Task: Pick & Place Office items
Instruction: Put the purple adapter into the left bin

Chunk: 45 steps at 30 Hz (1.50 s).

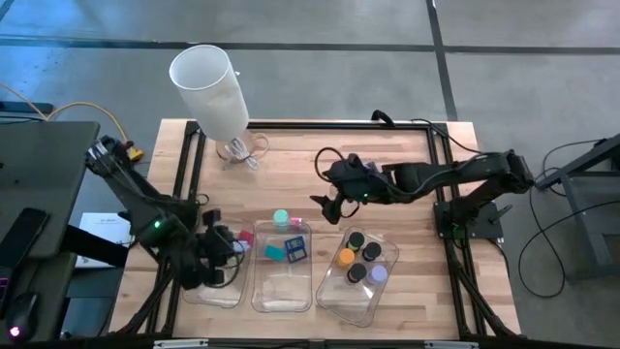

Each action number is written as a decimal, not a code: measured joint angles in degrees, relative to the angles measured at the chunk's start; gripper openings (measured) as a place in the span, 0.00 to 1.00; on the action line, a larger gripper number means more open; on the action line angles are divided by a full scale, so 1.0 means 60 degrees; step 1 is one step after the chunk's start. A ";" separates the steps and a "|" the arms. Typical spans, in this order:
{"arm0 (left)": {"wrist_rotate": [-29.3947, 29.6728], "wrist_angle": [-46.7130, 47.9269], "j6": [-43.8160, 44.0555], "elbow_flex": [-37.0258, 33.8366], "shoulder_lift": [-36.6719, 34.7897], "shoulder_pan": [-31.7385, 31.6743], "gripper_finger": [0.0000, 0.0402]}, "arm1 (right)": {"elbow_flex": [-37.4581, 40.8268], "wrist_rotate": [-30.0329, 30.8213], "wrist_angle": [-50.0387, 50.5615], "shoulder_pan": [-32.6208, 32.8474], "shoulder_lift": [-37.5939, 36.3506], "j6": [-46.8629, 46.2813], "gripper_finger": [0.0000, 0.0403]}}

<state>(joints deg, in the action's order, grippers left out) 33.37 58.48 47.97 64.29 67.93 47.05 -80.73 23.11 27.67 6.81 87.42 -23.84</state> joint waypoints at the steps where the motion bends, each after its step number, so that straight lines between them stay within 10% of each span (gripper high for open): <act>1: 0.0120 0.0243 0.0479 0.0000 0.0079 0.0188 0.30 | 0.0002 -0.0002 -0.0091 0.0025 0.0028 0.0005 0.86; 15: 0.1678 0.1946 0.5792 -0.0164 0.1490 0.2322 0.30 | 0.0008 -0.0429 -0.0971 0.0055 0.1056 -0.0053 0.86; 30: 0.1696 0.1899 1.0829 -0.2989 0.1892 0.2973 0.30 | 0.0022 -0.0703 -0.0977 0.0581 0.1055 -0.0068 0.86; 45: 0.1760 0.0923 1.1395 -0.3810 0.1892 0.2515 0.30 | 0.0022 -0.0913 -0.0934 0.0933 0.1052 -0.0056 0.86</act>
<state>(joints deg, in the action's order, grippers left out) 43.93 64.01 116.33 41.43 79.29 62.14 -80.60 17.63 22.06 12.40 93.73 -24.18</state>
